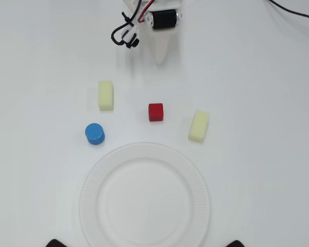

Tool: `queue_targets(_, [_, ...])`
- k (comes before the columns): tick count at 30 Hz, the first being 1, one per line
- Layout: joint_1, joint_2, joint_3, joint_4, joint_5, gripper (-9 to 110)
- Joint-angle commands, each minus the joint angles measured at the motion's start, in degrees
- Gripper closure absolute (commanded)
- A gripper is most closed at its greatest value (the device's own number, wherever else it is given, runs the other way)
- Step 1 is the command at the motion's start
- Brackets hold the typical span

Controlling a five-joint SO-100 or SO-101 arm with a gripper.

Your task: Grasp a red block and put it in the dish.

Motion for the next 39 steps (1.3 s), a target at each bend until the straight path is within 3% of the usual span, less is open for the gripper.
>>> queue_targets(1, [-1.93,12.74,5.89,5.54,-0.26,101])
queue_targets(18, [2.37,10.46,-0.35,6.94,-0.97,100])
queue_targets(32, [4.39,-32.52,-32.87,-1.32,-1.93,95])
queue_targets(39, [3.96,-57.30,-50.80,-2.72,-0.97,84])
